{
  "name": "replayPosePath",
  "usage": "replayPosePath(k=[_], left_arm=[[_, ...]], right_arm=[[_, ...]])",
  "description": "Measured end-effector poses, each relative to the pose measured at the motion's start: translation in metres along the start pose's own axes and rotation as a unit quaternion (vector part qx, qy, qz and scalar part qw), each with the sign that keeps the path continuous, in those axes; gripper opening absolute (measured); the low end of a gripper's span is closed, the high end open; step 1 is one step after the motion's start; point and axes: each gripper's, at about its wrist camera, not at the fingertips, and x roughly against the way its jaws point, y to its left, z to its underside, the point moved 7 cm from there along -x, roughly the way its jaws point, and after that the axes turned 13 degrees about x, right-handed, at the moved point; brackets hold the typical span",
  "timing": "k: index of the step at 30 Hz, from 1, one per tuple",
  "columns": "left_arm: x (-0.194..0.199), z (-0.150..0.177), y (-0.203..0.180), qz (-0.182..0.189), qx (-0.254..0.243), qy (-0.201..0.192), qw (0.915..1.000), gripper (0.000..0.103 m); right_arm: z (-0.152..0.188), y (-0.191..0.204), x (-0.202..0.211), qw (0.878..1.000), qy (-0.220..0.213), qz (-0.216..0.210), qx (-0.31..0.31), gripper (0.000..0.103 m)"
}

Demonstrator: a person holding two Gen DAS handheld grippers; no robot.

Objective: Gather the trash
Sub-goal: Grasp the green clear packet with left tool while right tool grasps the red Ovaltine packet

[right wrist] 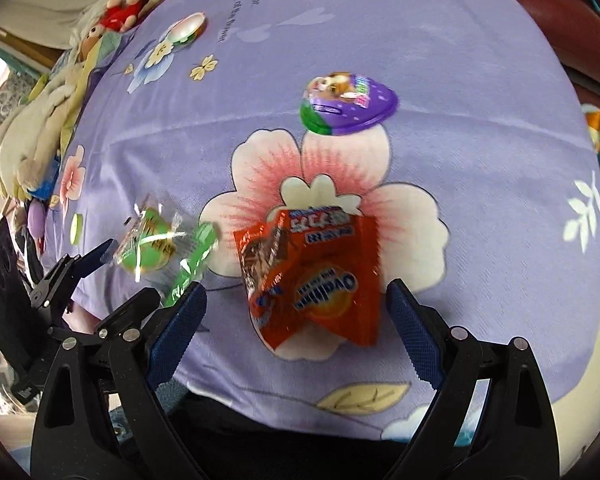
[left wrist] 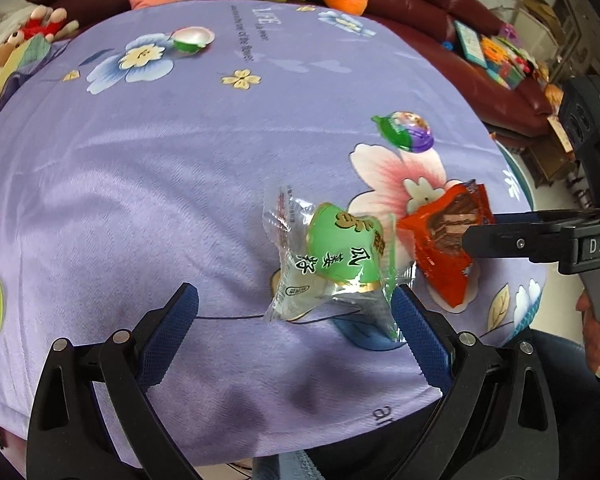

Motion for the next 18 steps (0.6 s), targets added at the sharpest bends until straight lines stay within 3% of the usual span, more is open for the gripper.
replayPosePath(k=[1,2,3,18], left_arm=[[-0.001,-0.001,0.001,0.000,0.001,0.001,1.0000,0.097],[-0.002,-0.001,0.002,0.003,0.004,0.003,1.0000,0.097],[-0.004,-0.001,0.003,0.005,0.007,0.004,1.0000,0.097],[-0.020,-0.011,-0.016,0.008,-0.010,0.016,0.9998,0.097]], right_arm=[[-0.001,0.000,-0.001,1.000,0.000,-0.002,0.002,0.083],[-0.001,0.001,-0.004,1.000,0.003,-0.005,0.006,0.071],[-0.001,0.001,-0.007,1.000,0.008,-0.010,0.009,0.052],[-0.006,-0.035,0.035,0.998,-0.052,-0.003,-0.024,0.049]])
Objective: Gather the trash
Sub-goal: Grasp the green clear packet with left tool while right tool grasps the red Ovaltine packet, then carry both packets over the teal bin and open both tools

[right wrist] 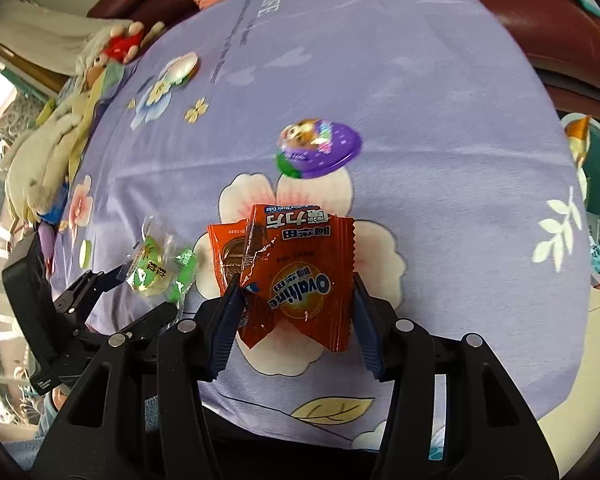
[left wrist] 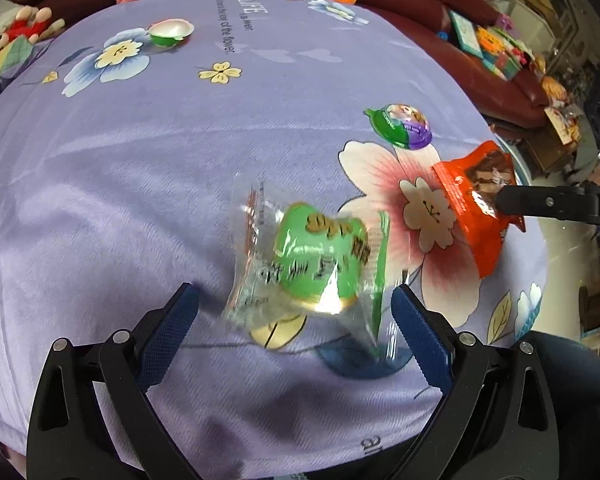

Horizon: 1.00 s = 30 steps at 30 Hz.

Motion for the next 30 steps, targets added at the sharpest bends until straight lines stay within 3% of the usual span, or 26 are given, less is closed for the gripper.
replayPosePath(k=[3,5,6,7,20,30], left_arm=[[-0.001,-0.006,-0.004,0.003,-0.006,-0.007,1.0000,0.096],[0.000,-0.007,-0.007,0.000,-0.012,-0.015,0.9998,0.074],[-0.001,-0.008,-0.008,0.000,-0.014,-0.015,0.9998,0.052],[-0.001,-0.009,-0.009,0.009,-0.010,-0.010,0.9999,0.050],[0.014,-0.038,-0.048,0.015,-0.037,-0.049,0.9980,0.048],[0.016,-0.074,-0.114,0.042,-0.079,-0.068,0.9936,0.048]], right_arm=[[0.000,-0.007,0.005,1.000,-0.009,0.001,-0.010,0.049],[0.000,-0.013,0.008,1.000,-0.014,0.003,-0.016,0.049],[-0.001,-0.015,0.008,1.000,-0.015,0.004,-0.019,0.049],[0.000,-0.018,0.009,1.000,-0.017,0.003,-0.022,0.049],[-0.008,-0.042,0.038,0.997,-0.061,0.002,-0.045,0.049],[-0.016,-0.090,0.082,0.989,-0.120,0.017,-0.086,0.049]])
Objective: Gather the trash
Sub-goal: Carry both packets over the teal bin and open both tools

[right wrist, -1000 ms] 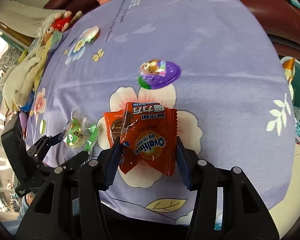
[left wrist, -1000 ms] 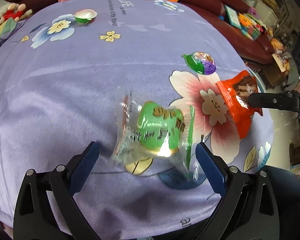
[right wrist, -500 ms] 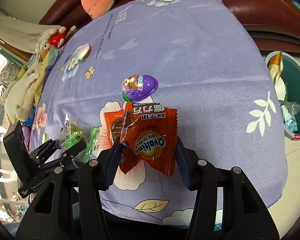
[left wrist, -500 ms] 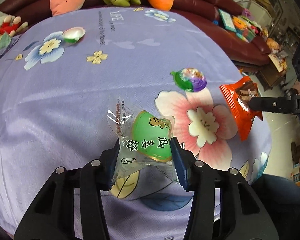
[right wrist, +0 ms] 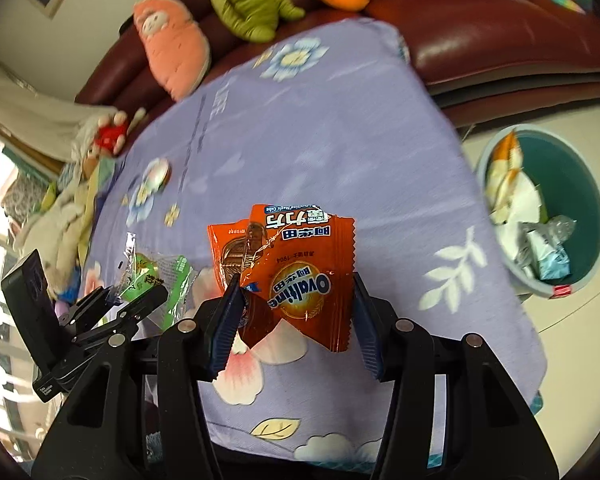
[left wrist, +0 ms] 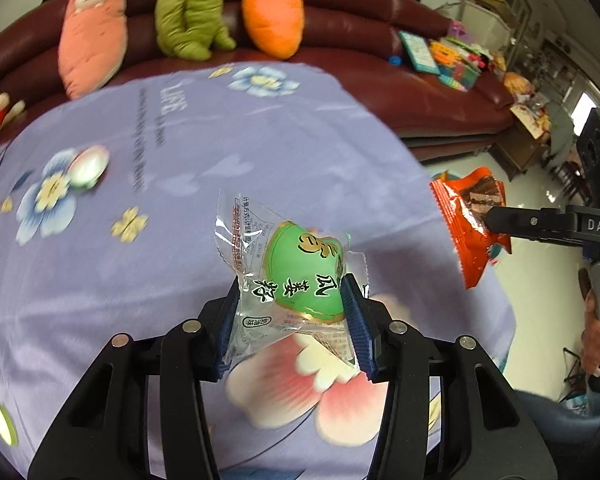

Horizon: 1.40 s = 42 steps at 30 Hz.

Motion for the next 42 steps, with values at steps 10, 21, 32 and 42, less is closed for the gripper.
replayPosePath(k=[10,21,32,42], left_arm=[[-0.028,-0.031,-0.085,0.042,-0.047,0.006,0.9980,0.049],[-0.078,-0.044,-0.192,0.081,-0.104,0.043,0.9903,0.049],[-0.133,-0.036,-0.271,0.092,-0.155,0.087,0.9797,0.049],[-0.174,-0.018,-0.319,0.096,-0.188,0.122,0.9698,0.049]], right_arm=[[-0.017,-0.066,0.041,0.997,-0.056,0.014,-0.055,0.050],[-0.017,-0.163,0.095,0.986,-0.100,0.067,-0.115,0.050],[-0.006,-0.235,0.099,0.978,-0.099,0.079,-0.165,0.050],[0.006,-0.280,0.102,0.971,-0.101,0.086,-0.197,0.050]])
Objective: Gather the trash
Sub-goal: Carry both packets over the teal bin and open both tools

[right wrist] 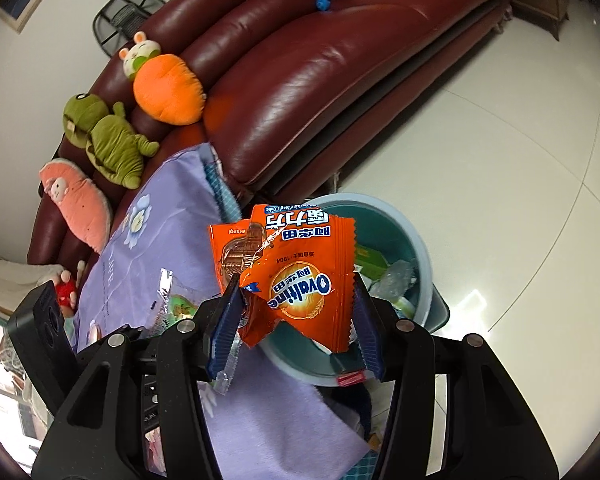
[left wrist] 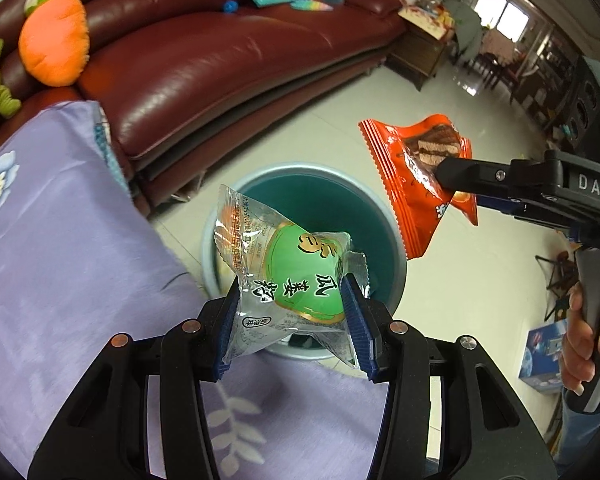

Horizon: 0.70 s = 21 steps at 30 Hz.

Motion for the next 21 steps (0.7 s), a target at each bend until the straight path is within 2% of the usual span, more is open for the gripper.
replayPosePath(k=[3,5,7,10,21], left_arm=[[-0.013,-0.001,-0.007,-0.002,-0.004,0.010,0.9999,0.050],[-0.020,-0.001,-0.011,-0.005,-0.005,0.014,0.9999,0.055],[-0.028,-0.004,-0.012,-0.010,-0.004,0.017,0.9998,0.079],[-0.032,-0.006,-0.014,-0.015,-0.004,0.013,0.9998,0.086],[-0.019,0.002,0.007,-0.022,0.033,0.010,0.9992,0.091]], right_arm=[[-0.001,-0.010,-0.002,1.000,0.002,0.003,-0.006,0.050],[-0.001,-0.016,-0.003,1.000,0.004,0.006,-0.011,0.050],[0.000,-0.020,-0.004,1.000,0.005,0.008,-0.013,0.050],[-0.001,-0.023,-0.007,1.000,0.009,0.008,-0.016,0.050],[-0.002,-0.016,-0.016,1.000,0.020,0.011,-0.002,0.051]])
